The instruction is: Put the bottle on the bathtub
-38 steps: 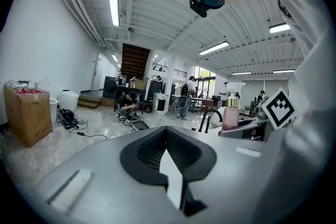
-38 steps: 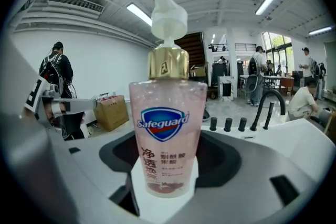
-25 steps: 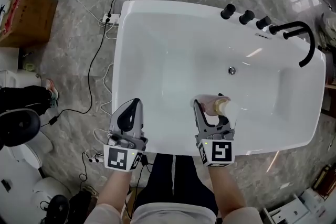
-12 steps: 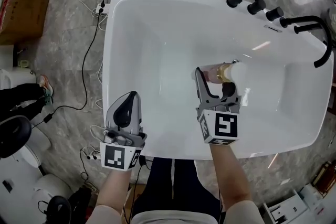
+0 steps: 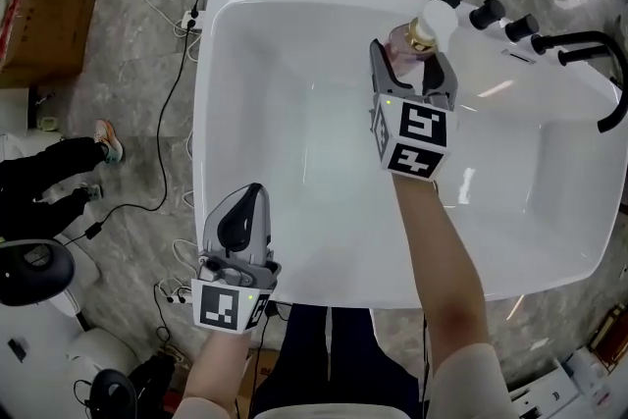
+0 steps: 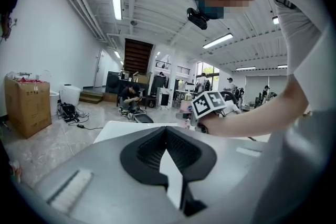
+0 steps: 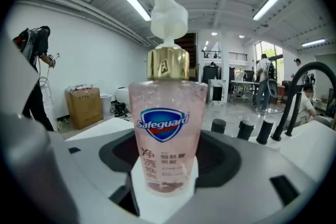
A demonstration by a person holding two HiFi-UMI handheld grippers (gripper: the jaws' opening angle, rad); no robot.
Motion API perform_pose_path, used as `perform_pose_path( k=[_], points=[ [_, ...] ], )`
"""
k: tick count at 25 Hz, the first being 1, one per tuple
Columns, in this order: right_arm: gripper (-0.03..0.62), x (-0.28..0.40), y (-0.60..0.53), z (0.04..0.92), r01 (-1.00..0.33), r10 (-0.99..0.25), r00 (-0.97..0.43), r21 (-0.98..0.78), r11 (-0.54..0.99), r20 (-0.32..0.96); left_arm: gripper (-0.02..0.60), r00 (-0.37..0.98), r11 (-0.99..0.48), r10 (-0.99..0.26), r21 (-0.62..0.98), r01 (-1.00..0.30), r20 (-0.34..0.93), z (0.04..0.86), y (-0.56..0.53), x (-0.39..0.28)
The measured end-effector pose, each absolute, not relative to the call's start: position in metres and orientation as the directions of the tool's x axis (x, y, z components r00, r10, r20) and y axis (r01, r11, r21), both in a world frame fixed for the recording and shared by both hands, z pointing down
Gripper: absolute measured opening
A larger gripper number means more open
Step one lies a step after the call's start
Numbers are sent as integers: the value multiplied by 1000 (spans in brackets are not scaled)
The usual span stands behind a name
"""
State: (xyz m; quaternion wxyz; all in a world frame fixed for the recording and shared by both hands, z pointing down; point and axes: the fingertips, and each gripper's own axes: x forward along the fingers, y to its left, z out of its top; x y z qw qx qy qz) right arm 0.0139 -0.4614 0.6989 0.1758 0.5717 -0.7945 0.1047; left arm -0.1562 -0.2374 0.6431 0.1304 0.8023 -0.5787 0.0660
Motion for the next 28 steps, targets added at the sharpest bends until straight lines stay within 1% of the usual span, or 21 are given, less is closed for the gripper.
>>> perform_pose_path(
  k=[7,10,14,20,26,28],
  points=[
    [308,20,-530,696,-977,-910,-198,1,213,364,9,318,-292,-908,132,-947,273,646,-228,-158],
    [308,23,-554,695,-980,-917,-170,32,194,360,9,309,-281,-910,136,-950,277,648,-225,-162],
    [308,21,-581,696,-981,-922,-171,27,192,348,9,300,-272,-908,135,-953,291,652,-219,-166],
    [308,14,-607,706,-975,-935,-130,129,182,331,9,298,-261,-906,159,-952,300,666,-208,-166],
    [308,24,-623,710,-993,-941,-76,59,101,330,9,298,-258,-901,164,-952,316,678,-200,-165],
    [308,23,-624,710,-994,-940,-74,51,96,334,9,296,-254,-901,167,-953,318,680,-199,-166]
  ],
)
